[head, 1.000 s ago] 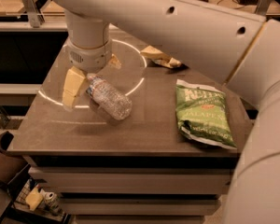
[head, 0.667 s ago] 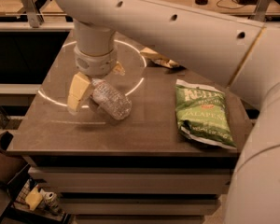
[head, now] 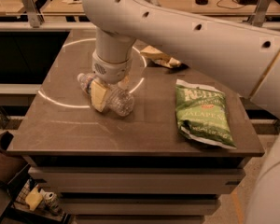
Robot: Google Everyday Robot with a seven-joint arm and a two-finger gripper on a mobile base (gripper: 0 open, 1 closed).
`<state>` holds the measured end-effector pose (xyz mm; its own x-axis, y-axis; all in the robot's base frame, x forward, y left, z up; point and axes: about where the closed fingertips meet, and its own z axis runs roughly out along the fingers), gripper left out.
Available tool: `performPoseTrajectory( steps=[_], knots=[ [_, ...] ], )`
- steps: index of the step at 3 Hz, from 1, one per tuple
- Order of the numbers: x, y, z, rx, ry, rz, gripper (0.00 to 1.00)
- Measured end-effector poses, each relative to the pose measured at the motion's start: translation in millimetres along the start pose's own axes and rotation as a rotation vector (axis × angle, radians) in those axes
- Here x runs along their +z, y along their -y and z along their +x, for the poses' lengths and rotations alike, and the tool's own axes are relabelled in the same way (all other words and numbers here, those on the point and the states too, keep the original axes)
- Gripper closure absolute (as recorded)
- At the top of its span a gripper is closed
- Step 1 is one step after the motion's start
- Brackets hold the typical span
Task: Pick water bottle
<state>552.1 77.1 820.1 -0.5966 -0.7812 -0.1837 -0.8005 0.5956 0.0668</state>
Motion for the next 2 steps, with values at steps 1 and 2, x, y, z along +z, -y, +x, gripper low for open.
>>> performPoseTrajectory(
  steps=[1, 2],
  knots=[
    [-3.5, 0.4, -0.2, 0.001, 0.002, -0.001, 0.64],
    [-5.5, 0.2, -0.5, 0.000, 0.002, -0.002, 0.87]
  ],
)
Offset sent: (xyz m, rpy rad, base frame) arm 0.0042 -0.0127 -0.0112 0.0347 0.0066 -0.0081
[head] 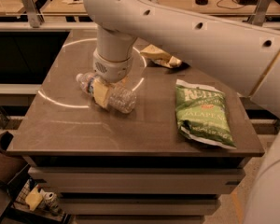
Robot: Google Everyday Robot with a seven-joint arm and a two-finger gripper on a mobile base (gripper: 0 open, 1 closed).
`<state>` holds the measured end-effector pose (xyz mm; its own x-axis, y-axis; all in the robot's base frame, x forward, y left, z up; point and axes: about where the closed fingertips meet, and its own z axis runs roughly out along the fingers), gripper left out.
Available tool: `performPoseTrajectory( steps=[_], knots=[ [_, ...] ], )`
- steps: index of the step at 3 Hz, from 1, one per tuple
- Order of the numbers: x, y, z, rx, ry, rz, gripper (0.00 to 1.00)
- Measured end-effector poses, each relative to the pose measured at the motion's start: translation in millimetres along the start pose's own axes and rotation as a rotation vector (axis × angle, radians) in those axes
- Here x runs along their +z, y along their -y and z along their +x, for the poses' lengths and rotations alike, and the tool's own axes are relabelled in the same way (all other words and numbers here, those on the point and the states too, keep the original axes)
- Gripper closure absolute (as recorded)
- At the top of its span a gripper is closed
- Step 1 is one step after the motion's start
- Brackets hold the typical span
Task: Pick water bottle
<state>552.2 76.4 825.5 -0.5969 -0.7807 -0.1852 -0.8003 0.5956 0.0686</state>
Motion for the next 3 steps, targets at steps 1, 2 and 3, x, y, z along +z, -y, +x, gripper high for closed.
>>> performPoseTrajectory(
  steps=[1, 2, 3],
  knots=[
    [-0.7, -0.1, -0.1, 0.000, 0.000, 0.000, 1.00],
    [-0.9, 8.9, 6.8, 0.007, 0.023, -0.022, 1.00],
    [2.1, 9.1, 7.3, 0.007, 0.023, -0.022, 1.00]
  ],
)
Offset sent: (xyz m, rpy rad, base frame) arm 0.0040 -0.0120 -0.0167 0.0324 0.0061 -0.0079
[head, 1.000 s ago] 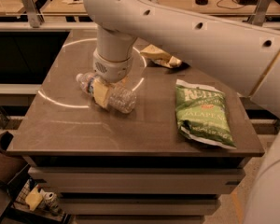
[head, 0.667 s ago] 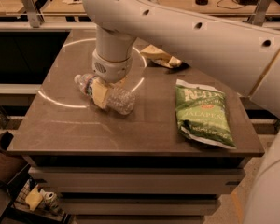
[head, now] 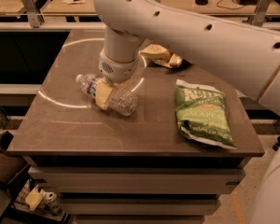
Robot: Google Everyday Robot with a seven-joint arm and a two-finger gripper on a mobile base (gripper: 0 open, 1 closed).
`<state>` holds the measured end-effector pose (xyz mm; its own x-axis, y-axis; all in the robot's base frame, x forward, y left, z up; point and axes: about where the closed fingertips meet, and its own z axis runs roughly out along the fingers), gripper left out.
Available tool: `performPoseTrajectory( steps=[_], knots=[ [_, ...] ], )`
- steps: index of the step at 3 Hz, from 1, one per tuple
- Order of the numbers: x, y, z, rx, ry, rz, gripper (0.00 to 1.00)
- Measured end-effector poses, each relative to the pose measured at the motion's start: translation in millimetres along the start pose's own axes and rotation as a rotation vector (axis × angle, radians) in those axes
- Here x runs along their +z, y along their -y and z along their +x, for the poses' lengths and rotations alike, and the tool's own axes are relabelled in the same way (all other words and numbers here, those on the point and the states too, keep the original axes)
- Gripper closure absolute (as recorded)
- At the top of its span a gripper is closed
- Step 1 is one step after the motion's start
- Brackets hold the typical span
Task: Pick water bottle
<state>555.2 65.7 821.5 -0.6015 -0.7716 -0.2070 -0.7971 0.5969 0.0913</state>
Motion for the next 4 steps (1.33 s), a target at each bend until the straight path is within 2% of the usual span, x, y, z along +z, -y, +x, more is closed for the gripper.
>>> performPoseTrajectory(
  steps=[1, 4],
  knots=[
    [-2.8, -0.3, -0.6, 0.000, 0.000, 0.000, 0.82],
    [-2.2, -1.8, -0.9, -0.003, 0.000, 0.001, 0.12]
  ],
)
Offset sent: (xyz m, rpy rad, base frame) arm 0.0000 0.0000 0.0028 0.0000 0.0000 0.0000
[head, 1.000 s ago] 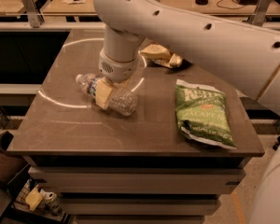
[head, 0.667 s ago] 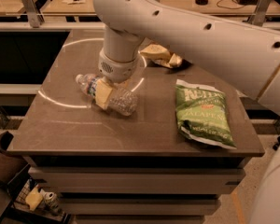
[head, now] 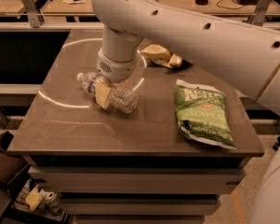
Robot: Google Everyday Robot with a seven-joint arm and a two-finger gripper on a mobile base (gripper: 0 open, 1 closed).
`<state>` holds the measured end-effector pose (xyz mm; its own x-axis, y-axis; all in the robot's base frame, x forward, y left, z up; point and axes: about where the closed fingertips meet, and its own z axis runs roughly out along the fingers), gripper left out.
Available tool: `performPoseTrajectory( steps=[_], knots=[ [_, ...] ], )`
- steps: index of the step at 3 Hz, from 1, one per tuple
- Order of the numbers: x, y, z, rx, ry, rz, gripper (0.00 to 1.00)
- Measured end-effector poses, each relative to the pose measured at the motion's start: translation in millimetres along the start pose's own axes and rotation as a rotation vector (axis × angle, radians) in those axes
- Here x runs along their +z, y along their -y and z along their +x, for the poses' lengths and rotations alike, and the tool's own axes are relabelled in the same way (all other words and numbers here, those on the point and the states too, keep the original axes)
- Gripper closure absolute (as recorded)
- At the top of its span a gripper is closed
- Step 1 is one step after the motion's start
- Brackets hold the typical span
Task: Pick water bottle
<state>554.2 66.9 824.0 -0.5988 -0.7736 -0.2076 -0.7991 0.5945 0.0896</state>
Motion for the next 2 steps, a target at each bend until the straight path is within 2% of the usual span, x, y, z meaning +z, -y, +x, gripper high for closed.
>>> performPoseTrajectory(
  steps=[1, 2],
  knots=[
    [-0.2, -0.2, -0.1, 0.000, 0.000, 0.000, 0.00],
    [-0.2, -0.2, -0.1, 0.000, 0.000, 0.000, 0.00]
  ],
)
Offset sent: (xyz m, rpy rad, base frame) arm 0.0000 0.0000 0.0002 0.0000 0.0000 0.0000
